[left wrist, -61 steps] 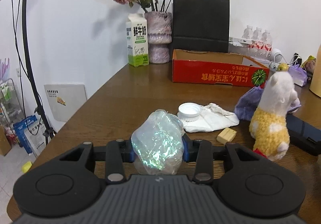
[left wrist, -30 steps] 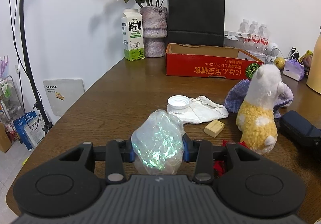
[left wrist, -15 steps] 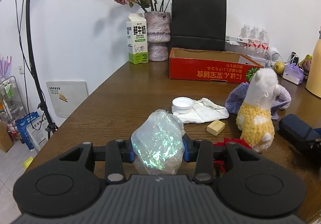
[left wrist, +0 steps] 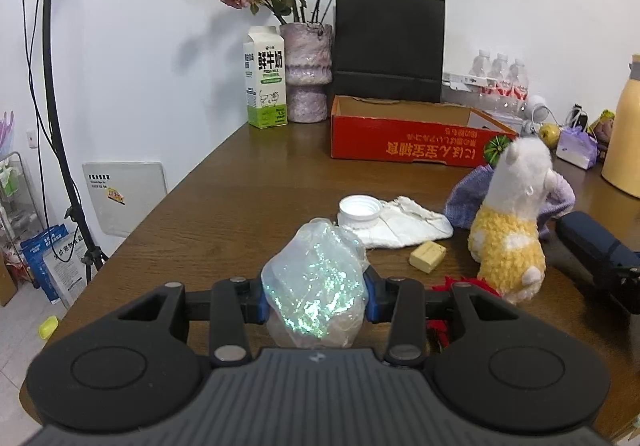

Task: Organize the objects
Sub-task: 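Carry the plastic bag and navy pencil case toward the open cardboard box, then lower both held items into the box and open both tools, then withdraw both tools from the box back toward the table items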

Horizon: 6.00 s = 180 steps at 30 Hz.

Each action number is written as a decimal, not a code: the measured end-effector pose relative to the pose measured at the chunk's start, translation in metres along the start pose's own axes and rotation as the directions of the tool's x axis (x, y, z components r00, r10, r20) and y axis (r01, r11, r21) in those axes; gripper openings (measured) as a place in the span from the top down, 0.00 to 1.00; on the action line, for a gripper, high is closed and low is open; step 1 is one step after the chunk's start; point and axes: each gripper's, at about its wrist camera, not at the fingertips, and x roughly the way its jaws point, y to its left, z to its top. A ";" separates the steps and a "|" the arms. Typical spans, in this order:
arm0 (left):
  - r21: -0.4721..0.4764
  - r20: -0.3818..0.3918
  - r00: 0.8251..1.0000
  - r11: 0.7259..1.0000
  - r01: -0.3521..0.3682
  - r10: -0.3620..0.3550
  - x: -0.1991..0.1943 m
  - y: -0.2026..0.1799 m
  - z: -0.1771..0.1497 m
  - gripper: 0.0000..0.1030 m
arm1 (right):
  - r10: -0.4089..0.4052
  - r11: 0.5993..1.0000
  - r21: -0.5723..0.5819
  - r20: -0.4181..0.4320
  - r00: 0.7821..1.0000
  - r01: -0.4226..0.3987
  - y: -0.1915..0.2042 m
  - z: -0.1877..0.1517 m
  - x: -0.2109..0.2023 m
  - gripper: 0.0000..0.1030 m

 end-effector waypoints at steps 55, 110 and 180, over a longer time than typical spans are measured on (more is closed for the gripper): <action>-0.063 0.081 0.993 0.994 0.094 -0.088 0.183 -0.067 0.183 0.61 | 0.051 0.992 0.099 0.205 0.977 -0.073 0.006 0.197 0.151 0.41; -0.100 0.057 0.995 0.992 -0.078 0.084 0.324 -0.091 0.215 0.00 | -0.141 0.974 0.194 0.104 0.985 0.119 -0.036 0.257 0.273 0.08; -0.068 0.157 0.987 0.997 0.037 -0.026 0.097 -0.051 0.154 0.00 | -0.039 0.999 0.009 0.236 0.971 0.038 0.019 0.163 0.056 0.00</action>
